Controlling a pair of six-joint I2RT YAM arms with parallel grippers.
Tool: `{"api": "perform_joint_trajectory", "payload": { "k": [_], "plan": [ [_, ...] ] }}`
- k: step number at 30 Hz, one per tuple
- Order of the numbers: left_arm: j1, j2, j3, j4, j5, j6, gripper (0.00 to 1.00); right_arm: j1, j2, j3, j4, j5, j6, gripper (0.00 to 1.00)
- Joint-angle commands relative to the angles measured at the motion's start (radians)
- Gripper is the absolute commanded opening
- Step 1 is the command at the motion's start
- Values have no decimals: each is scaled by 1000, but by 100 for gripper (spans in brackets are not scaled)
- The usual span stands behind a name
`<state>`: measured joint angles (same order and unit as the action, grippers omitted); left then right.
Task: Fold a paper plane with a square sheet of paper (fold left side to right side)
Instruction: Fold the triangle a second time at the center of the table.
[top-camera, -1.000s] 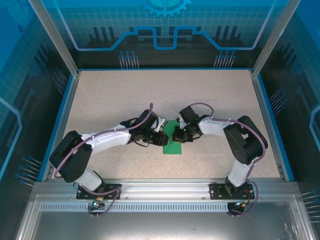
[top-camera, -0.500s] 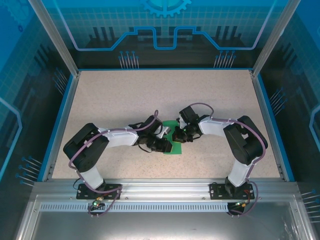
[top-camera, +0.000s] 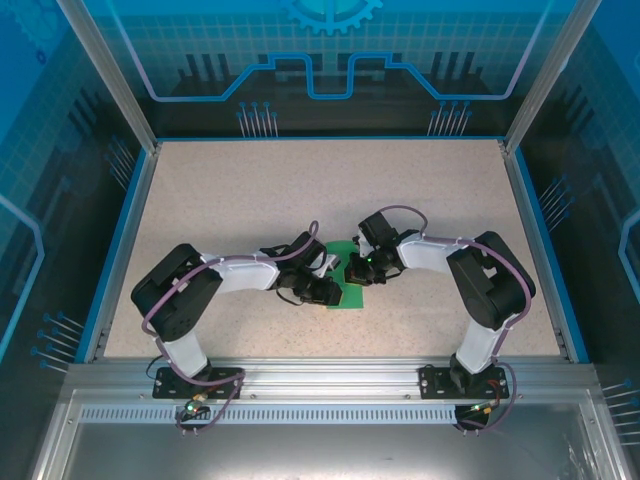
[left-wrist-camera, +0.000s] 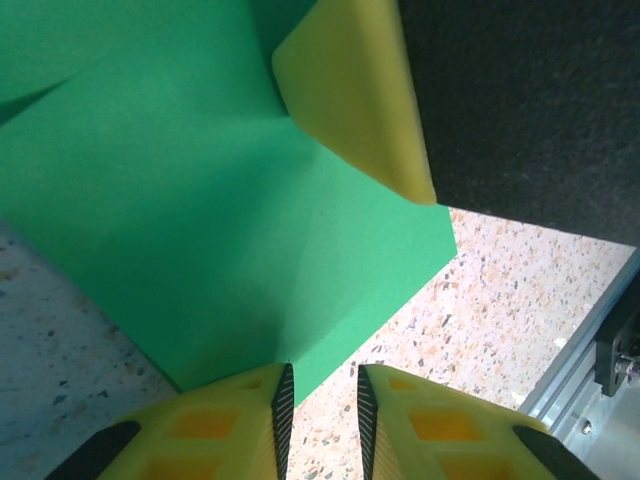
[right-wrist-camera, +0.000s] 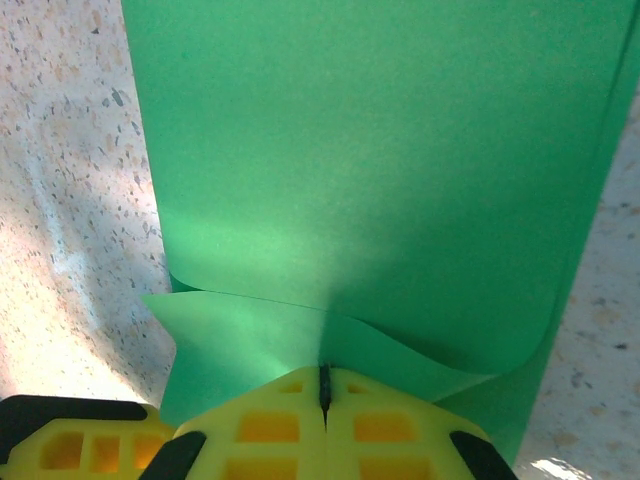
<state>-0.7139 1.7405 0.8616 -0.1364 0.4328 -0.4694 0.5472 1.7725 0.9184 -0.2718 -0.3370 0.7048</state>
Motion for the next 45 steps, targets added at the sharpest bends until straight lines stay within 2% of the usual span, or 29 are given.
{"api": "perform_joint_trajectory", "payload": {
  "k": [1,10,22,26,31,45],
  "plan": [
    [-4,5,-1,-43,-35,21,26,2,31,4,-75,40,-19,0],
    [-7,-10,-62,-29,-29,9,25,2,35,8,-80,43,-22,0],
    [-15,-109,-193,-11,-31,-33,19,2,43,12,-78,40,-22,0],
    [-7,-172,-198,-14,-19,-46,15,2,45,13,-75,36,-24,0],
    [24,-230,-170,22,7,-71,15,3,45,18,-73,32,-24,0],
    [29,-41,-42,44,6,-35,22,2,35,17,-71,27,-25,0]
  ]
}}
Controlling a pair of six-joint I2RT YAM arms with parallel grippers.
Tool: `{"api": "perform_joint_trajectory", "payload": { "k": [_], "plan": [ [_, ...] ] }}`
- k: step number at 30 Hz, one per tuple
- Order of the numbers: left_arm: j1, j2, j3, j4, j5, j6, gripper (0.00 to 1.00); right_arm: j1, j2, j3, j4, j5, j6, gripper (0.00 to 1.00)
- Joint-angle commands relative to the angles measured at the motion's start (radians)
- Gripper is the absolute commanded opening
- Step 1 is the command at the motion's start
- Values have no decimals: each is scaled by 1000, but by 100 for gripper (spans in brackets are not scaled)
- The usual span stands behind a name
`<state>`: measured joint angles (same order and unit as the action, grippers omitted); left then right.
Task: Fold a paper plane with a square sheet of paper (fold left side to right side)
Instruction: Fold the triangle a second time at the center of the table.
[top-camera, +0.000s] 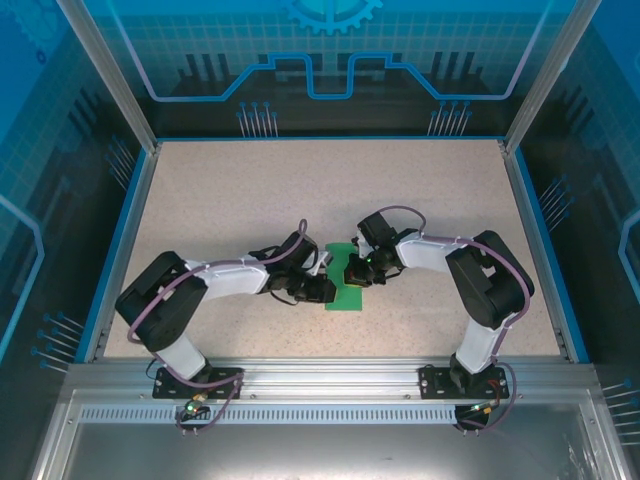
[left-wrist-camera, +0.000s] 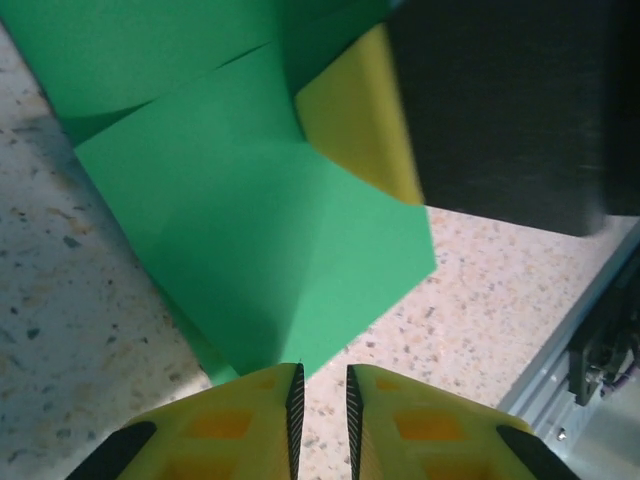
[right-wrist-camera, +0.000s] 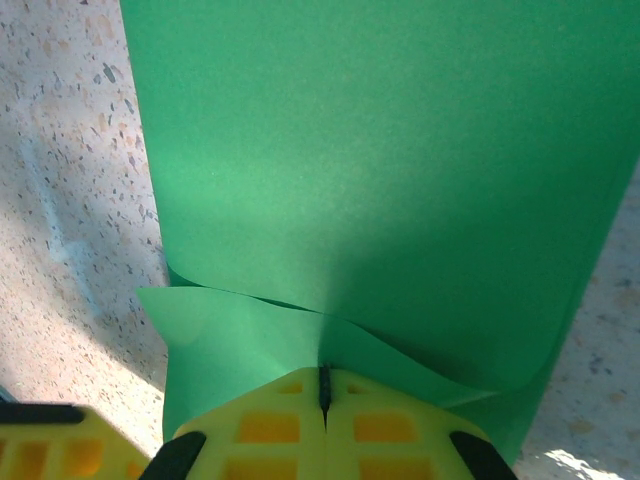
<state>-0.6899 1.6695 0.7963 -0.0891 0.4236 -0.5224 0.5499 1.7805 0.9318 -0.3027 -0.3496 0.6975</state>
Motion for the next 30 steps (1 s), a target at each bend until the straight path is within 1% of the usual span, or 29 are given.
{"api": "perform_joint_trajectory", "payload": {
  "k": [1,7,11,15,20,27,30],
  "plan": [
    [5,38,24,-4,11,19,22,0,24,4,-38,36,-19,0],
    [4,69,19,-43,-23,32,21,0,-31,-3,-16,16,-37,0],
    [-3,76,17,-76,-52,45,21,1,-87,-7,-40,2,-62,0],
    [-14,78,4,-94,-80,48,21,19,-100,-10,-65,-32,-73,0],
    [-29,88,-14,-98,-112,38,21,58,-62,2,-59,-46,-67,0],
    [-46,107,-7,-118,-153,31,21,86,14,52,-56,-51,-68,0],
    [-50,115,2,-137,-170,31,21,91,44,70,-79,-34,-74,0]
  ]
}}
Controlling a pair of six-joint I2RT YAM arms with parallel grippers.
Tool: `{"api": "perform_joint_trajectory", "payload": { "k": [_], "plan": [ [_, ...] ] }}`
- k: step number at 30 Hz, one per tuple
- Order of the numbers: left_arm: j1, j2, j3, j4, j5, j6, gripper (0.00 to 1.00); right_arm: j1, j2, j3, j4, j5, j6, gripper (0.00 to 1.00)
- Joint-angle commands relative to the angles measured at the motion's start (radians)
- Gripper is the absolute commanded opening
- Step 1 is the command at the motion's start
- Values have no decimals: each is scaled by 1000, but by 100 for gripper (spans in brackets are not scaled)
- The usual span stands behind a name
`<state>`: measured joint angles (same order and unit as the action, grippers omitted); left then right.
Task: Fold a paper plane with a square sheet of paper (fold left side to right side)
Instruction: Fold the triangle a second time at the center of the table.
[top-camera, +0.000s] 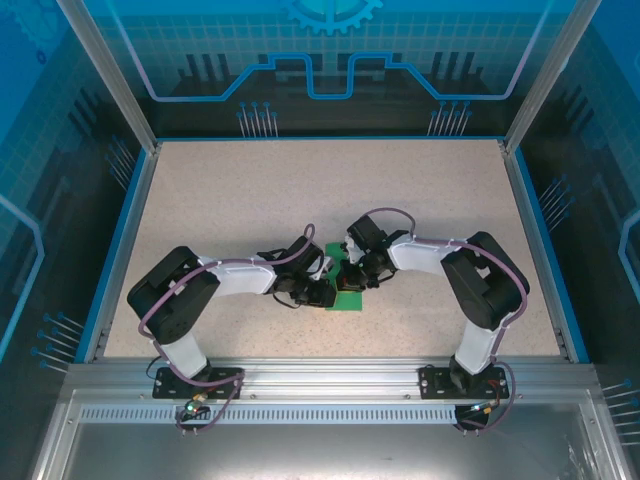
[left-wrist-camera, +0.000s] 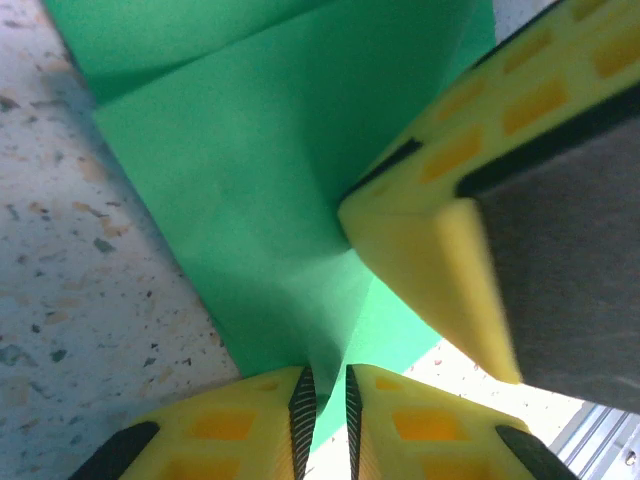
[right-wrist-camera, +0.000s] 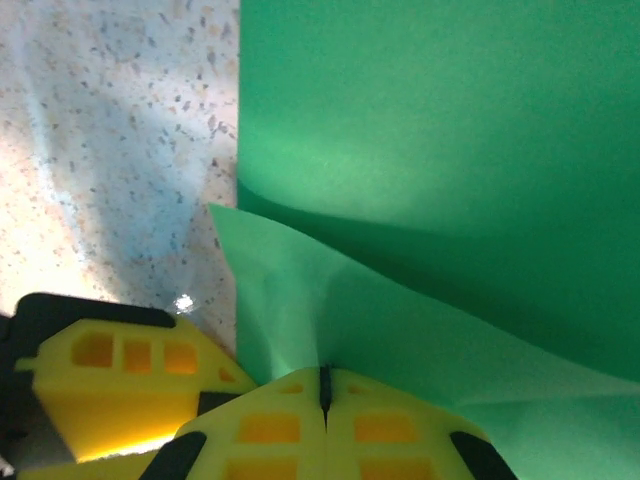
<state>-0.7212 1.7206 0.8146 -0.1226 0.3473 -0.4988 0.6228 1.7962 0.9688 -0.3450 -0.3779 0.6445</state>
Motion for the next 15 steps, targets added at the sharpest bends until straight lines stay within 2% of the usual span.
{"api": "perform_joint_trajectory", "payload": {
  "k": [1,15],
  "plan": [
    [-19,66,-15,-108,-99,8,21,19,33,35,-42,3,-25,0],
    [-20,75,-43,-115,-119,-18,21,-15,11,34,-143,111,-104,0]
  ]
}}
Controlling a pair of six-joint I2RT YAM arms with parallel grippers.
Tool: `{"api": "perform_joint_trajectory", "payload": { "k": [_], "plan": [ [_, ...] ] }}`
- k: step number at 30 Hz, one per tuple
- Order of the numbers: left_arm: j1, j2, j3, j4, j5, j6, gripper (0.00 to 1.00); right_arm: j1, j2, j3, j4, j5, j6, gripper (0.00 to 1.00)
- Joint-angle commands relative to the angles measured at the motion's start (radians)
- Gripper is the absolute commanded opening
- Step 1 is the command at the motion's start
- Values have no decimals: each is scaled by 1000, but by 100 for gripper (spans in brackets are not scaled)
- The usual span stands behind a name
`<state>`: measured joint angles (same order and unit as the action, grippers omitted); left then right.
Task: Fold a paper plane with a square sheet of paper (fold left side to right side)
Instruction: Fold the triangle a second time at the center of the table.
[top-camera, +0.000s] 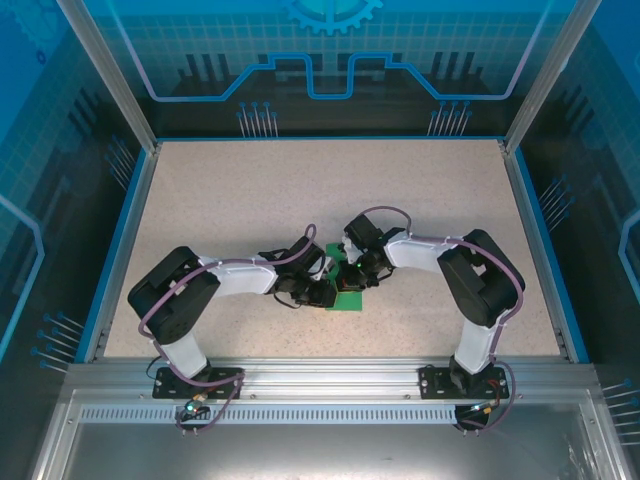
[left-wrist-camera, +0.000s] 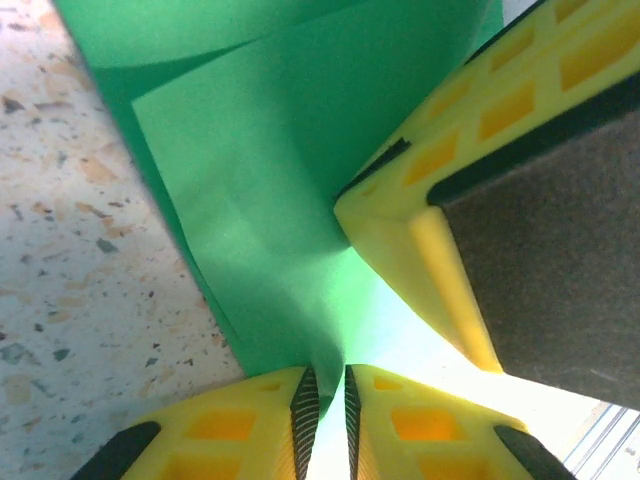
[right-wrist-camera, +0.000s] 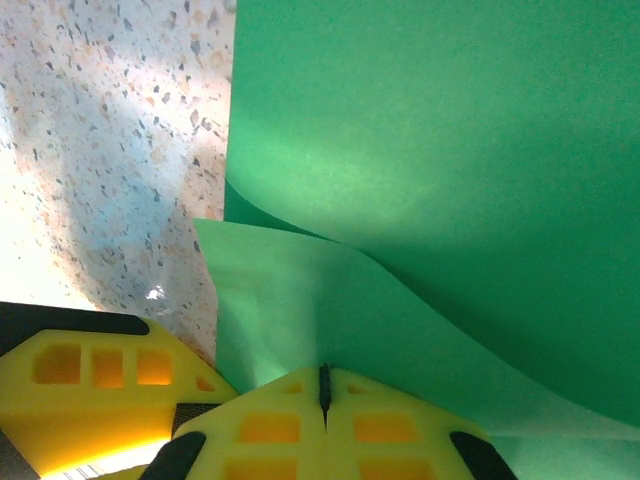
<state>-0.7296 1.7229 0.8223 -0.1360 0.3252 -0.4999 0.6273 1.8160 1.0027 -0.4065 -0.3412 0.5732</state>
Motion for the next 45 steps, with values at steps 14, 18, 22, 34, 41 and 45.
{"api": "perform_joint_trajectory", "payload": {
  "k": [14,18,22,34,41,45],
  "plan": [
    [-13,75,-53,-98,-97,-17,21,-95,-44,-10,-113,98,-77,0],
    [-12,75,-53,-96,-94,-16,21,-123,-37,-8,-120,106,-92,0],
    [-12,76,-53,-96,-95,-14,21,-158,-8,12,-139,118,-116,0],
    [-11,72,-48,-97,-96,-11,21,-247,-35,34,-174,103,-174,0],
    [-15,67,-37,-97,-97,-10,21,-189,-129,5,-119,-21,-130,0],
    [-14,69,-34,-96,-97,-12,21,-121,-76,14,-88,-60,-100,0]
  ]
}}
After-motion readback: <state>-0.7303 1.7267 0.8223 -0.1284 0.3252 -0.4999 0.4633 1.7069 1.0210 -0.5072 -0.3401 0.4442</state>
